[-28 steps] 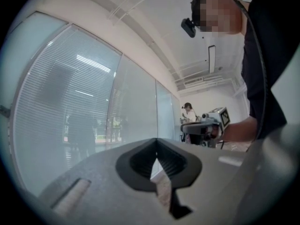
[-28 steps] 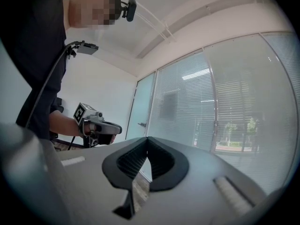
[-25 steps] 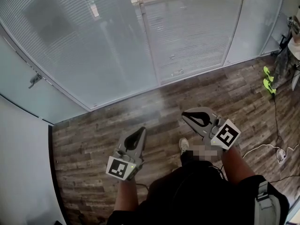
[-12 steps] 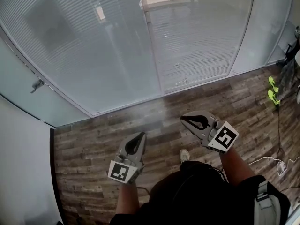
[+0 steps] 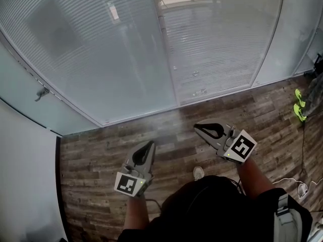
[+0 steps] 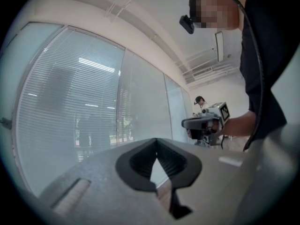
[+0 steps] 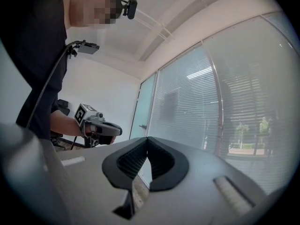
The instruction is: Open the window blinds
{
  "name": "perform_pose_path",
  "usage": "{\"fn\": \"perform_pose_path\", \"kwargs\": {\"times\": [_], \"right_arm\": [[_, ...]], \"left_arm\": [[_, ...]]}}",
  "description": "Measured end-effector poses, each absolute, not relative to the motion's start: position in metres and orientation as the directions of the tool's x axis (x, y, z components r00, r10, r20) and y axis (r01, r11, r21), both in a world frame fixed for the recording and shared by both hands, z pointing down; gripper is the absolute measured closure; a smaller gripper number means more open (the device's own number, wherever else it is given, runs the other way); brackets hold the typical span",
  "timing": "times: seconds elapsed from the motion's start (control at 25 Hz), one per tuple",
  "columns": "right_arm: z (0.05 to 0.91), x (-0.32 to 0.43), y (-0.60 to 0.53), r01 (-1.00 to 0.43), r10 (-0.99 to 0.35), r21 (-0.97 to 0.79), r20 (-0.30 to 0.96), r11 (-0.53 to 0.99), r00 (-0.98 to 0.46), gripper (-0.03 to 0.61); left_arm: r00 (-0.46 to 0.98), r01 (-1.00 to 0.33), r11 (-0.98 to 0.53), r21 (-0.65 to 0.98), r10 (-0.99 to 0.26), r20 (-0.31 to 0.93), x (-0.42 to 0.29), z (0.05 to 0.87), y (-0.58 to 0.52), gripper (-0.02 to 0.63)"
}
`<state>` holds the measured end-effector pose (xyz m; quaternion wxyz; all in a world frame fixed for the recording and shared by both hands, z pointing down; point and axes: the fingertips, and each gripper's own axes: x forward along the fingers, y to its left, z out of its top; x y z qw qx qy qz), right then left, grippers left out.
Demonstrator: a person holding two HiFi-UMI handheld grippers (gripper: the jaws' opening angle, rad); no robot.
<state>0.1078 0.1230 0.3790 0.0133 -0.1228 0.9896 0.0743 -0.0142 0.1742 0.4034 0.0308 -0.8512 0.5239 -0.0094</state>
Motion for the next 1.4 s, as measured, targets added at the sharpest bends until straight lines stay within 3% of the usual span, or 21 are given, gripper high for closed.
{"fn": "perform_pose_path", "kwargs": {"times": [1.4], "right_arm": [[0.389, 0.147, 0.021, -0.211, -0.198, 0.135, -0.099, 0.968, -0.975, 0.572]], "left_arm": [[0.396, -0.912, -0.396, -0.111, -0.918, 0.024, 0.020, 0.407, 0.079, 0.609]]}}
